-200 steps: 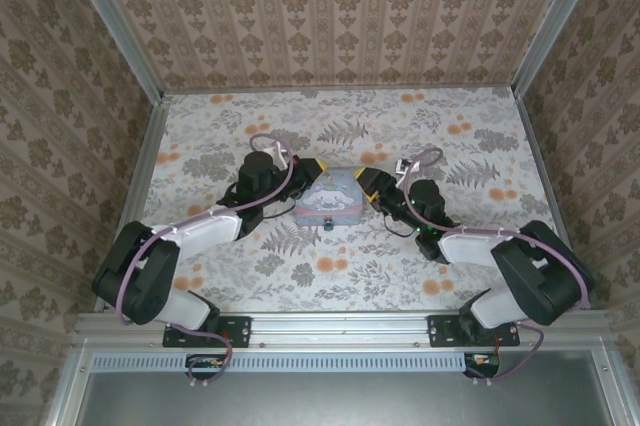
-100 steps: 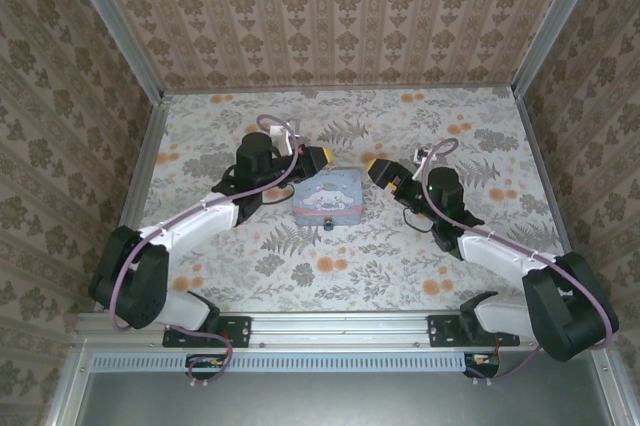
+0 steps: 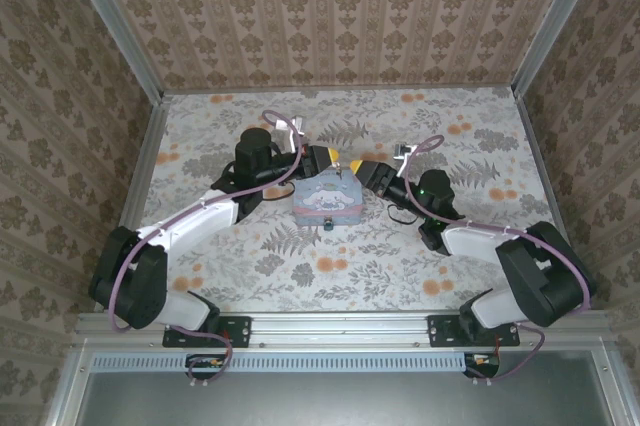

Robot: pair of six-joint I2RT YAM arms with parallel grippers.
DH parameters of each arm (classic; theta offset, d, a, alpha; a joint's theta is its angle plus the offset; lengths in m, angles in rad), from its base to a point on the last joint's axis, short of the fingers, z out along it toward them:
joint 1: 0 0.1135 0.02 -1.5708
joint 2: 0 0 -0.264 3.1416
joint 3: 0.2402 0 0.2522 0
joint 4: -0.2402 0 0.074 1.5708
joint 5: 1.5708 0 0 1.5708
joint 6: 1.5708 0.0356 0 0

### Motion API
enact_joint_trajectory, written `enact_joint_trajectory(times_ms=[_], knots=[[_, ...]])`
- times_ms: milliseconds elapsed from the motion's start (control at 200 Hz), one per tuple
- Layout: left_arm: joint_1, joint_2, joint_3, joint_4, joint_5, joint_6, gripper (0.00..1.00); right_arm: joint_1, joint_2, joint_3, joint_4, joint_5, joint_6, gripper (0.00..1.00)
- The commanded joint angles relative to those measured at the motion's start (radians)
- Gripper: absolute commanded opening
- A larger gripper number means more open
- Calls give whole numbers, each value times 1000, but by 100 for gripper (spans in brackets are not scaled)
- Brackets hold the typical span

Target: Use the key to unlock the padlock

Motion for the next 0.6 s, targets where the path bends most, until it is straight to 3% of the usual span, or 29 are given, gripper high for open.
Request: enact_joint_trajectory(times_ms=[0,275,595], knots=[[-10,-12,30,44,36,27,0,22,41,32,141,-28,12,64],[-24,-16,25,50,45,35,0,44,80,38,238,-31,30,47],[-28,-10,13,55,38,38,0,57,41,30,236,-30,20,46]])
